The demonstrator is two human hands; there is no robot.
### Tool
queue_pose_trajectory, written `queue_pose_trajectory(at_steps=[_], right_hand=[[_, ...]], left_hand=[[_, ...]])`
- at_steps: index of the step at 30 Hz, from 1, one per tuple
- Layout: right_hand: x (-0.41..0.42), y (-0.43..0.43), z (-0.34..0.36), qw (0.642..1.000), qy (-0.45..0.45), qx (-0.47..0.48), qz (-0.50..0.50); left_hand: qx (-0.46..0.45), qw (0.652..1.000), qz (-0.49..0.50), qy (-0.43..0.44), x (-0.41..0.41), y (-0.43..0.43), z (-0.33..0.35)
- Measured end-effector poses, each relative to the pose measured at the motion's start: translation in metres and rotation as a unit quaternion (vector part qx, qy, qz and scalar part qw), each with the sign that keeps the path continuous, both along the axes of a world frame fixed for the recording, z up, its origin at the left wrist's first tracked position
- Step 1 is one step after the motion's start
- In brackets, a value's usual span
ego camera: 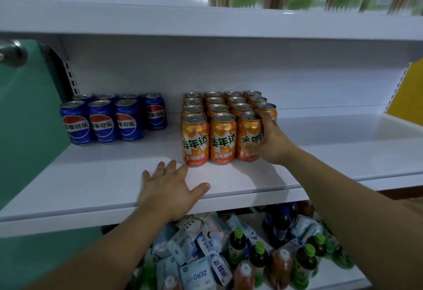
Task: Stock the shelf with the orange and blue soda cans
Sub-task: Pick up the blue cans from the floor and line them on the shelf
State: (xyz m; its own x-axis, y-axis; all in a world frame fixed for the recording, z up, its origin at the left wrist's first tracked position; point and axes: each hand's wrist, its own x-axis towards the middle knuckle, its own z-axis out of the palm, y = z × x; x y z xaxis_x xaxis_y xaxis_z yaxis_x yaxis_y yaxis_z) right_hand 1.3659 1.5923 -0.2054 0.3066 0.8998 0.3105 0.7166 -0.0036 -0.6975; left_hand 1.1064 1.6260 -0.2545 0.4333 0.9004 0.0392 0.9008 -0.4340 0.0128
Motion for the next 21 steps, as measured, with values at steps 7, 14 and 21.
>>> queue_pose_trajectory(at_steps=[7, 14, 21], right_hand=[[-0.010, -0.006, -0.003, 0.999, -0.020, -0.004, -0.038], [-0.012, -0.079, 0.011, 0.973, -0.131, -0.156, -0.105], [0.010, -0.217, 0.011, 0.934, -0.148, -0.284, -0.162]], left_hand=[[-0.002, 1.000, -0.001, -0.003, 0.000, -0.002, 0.002], [-0.008, 1.000, -0.016, -0.015, -0.002, -0.012, 0.009], [-0.019, 0.999, -0.038, -0.016, 0.013, -0.073, 0.006]])
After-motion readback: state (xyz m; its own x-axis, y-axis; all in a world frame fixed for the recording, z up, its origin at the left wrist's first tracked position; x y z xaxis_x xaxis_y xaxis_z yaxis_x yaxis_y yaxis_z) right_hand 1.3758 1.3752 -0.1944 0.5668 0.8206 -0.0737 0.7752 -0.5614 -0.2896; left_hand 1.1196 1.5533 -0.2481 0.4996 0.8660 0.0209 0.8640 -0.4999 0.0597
